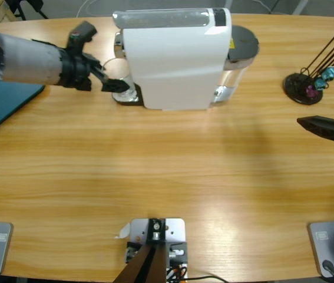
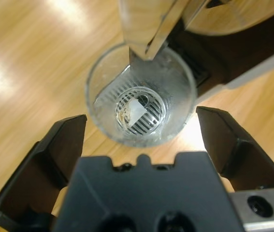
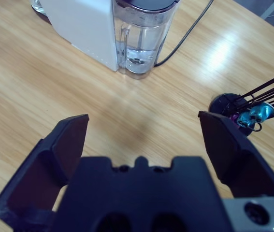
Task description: Pour coffee
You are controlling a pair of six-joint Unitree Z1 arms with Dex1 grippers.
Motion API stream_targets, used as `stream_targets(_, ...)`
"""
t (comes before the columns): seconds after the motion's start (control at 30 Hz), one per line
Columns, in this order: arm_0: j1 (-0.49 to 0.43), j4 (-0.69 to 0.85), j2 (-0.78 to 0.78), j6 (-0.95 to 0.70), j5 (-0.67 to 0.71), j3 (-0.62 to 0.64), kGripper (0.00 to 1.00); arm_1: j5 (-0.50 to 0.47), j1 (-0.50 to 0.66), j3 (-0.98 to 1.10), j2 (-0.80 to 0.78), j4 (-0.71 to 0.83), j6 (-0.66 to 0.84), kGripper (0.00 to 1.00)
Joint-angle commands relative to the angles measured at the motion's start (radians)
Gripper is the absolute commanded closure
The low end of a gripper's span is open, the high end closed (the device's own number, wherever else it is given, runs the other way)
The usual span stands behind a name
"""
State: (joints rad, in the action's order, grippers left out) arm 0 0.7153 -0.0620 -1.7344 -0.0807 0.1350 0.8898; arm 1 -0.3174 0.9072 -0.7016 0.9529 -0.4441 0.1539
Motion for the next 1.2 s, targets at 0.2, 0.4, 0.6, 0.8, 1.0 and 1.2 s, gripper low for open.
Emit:
stream_targets(0.2, -0.008, 0.36, 0.396, 0.013, -0.013, -0.03, 0.008, 0.118, -0.011, -0.152, 0.156, -0.134, -0.011, 0.004)
stream_targets(0.4, -0.008, 0.641, 0.602, 0.021, -0.056, 0.002, 0.049, 0.125, -0.065, -0.526, 0.426, -0.291, -0.123, 1.0)
stream_targets(0.6, -0.009, 0.798, 0.614, 0.064, -0.106, 0.062, 0.104, 0.122, -0.217, -0.911, 0.666, -0.468, -0.185, 1.0)
stream_targets(0.8, -0.01, 0.786, 0.631, 0.081, -0.119, 0.048, 0.105, 0.193, -0.281, -1.13, 0.826, -0.564, -0.183, 1.0)
stream_targets(1.0, -0.01, 0.734, 0.619, 0.084, -0.123, 0.029, 0.073, 0.246, -0.277, -1.196, 0.931, -0.597, -0.175, 1.0)
stream_targets(1.2, -0.01, 0.721, 0.606, 0.087, -0.121, 0.024, 0.078, 0.245, -0.275, -1.242, 0.975, -0.616, -0.174, 1.0)
